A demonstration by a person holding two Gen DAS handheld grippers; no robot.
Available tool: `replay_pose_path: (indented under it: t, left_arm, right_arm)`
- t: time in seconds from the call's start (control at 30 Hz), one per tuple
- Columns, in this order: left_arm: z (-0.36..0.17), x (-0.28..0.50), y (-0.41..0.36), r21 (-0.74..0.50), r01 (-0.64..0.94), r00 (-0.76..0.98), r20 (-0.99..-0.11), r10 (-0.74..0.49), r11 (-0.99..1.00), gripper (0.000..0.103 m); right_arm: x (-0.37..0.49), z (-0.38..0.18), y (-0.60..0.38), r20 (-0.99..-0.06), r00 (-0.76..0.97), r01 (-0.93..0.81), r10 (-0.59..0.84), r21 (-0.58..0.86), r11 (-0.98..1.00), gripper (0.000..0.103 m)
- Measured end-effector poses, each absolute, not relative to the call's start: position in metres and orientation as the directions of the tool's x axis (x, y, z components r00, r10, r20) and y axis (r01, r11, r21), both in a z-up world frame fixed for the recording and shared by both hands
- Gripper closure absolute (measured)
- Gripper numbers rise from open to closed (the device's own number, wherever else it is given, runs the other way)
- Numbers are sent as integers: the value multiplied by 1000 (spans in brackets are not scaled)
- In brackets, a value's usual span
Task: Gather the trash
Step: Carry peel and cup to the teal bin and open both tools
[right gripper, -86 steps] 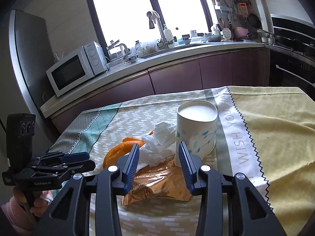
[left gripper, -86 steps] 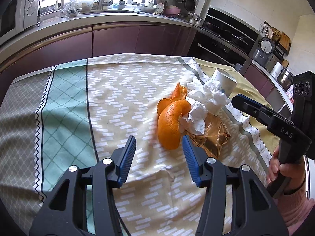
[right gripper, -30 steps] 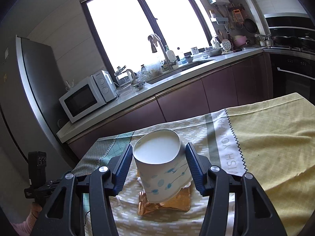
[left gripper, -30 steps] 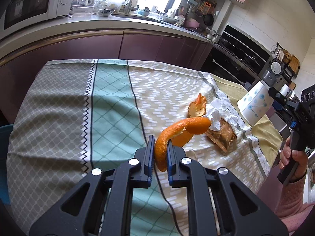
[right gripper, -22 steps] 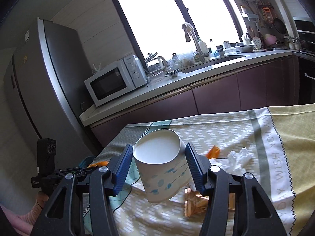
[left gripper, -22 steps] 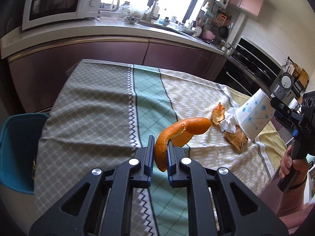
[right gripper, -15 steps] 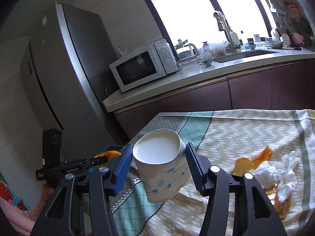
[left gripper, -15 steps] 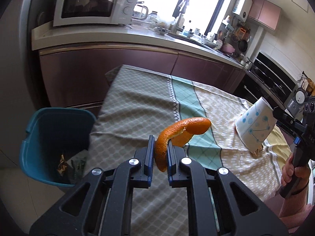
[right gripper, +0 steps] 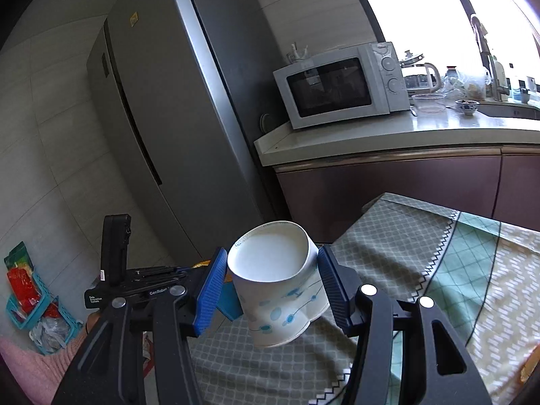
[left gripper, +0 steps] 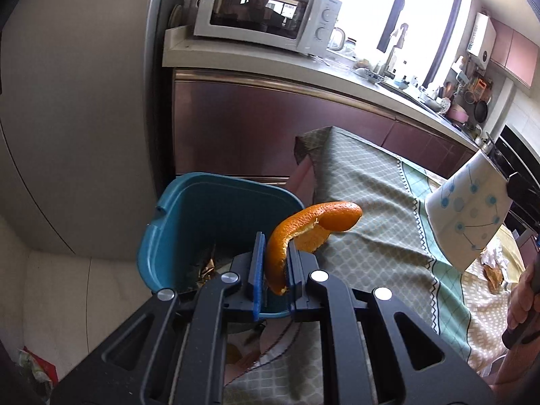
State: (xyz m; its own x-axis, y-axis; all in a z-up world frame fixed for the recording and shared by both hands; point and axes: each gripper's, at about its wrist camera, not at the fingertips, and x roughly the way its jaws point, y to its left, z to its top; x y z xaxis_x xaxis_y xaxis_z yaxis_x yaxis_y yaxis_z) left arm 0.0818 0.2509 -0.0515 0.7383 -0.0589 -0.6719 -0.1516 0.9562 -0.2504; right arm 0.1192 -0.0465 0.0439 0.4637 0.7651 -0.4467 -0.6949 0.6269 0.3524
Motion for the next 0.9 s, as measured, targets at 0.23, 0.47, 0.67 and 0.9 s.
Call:
replay_pose_path:
  t: [0.23, 0.47, 0.67, 0.9]
  left_arm:
    - [-73, 90, 280, -242, -208, 708, -706, -25, 948, 92]
    - [-96, 115, 290, -228, -252, 664, -748, -3, 940, 92]
    - [-116, 137, 294, -213, -272, 631, -776, 7, 938, 91]
    - [-137, 166, 294, -198, -293, 595, -803, 16, 935, 89]
  right_arm:
    - [138, 37, 10, -480, 412, -730, 775, 335, 596, 50]
    - [162, 10, 53, -550, 377, -731, 745, 317, 604, 50]
    - [181, -17, 81, -612, 344, -717, 712, 318, 620, 50]
    - [195, -38, 104, -665, 340, -700, 665, 294, 651, 49]
